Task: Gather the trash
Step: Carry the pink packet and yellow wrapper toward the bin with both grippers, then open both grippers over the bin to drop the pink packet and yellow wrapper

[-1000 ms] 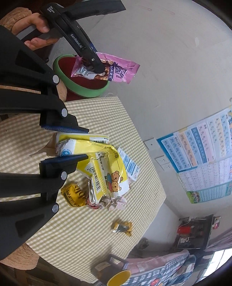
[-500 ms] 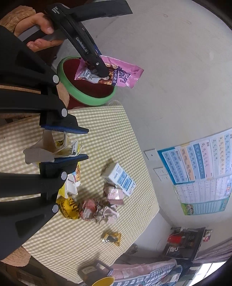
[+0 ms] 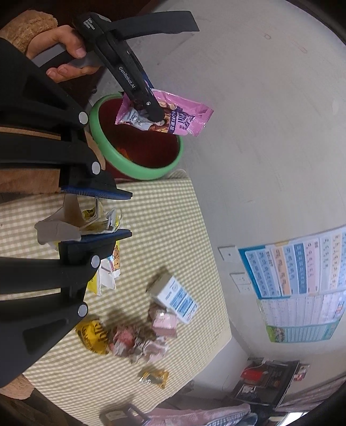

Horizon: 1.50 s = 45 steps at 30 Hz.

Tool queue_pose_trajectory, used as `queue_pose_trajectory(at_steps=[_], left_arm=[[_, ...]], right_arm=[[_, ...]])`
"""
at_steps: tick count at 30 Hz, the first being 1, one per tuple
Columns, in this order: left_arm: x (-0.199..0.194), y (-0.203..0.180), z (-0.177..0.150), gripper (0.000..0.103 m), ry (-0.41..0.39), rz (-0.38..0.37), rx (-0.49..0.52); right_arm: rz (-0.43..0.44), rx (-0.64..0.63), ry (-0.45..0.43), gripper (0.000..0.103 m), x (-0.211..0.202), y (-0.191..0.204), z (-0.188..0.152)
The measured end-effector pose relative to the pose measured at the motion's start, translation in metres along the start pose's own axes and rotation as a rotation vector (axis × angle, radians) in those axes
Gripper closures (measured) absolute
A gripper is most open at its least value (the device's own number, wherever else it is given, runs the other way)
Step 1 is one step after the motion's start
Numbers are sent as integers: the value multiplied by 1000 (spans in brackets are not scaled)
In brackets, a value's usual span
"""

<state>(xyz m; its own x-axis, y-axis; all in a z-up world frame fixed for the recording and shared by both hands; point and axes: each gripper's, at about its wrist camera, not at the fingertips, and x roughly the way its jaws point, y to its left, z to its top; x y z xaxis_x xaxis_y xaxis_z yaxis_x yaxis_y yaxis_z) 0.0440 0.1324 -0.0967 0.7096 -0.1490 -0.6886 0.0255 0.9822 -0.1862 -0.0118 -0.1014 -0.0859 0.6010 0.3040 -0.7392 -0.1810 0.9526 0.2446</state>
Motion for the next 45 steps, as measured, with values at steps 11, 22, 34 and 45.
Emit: queue_pose_trajectory(at_steps=[11, 22, 34, 45], left_arm=[[4, 36, -3, 46, 15, 53, -54], [12, 67, -8, 46, 41, 94, -102], [26, 93, -16, 46, 90, 135, -142], [35, 105, -22, 46, 132, 151, -158]], right_arm=[[53, -68, 30, 81, 23, 34, 15], [128, -92, 29, 80, 51, 64, 42], [229, -63, 86, 80, 94, 94, 64], [285, -64, 121, 80, 121, 118, 74]])
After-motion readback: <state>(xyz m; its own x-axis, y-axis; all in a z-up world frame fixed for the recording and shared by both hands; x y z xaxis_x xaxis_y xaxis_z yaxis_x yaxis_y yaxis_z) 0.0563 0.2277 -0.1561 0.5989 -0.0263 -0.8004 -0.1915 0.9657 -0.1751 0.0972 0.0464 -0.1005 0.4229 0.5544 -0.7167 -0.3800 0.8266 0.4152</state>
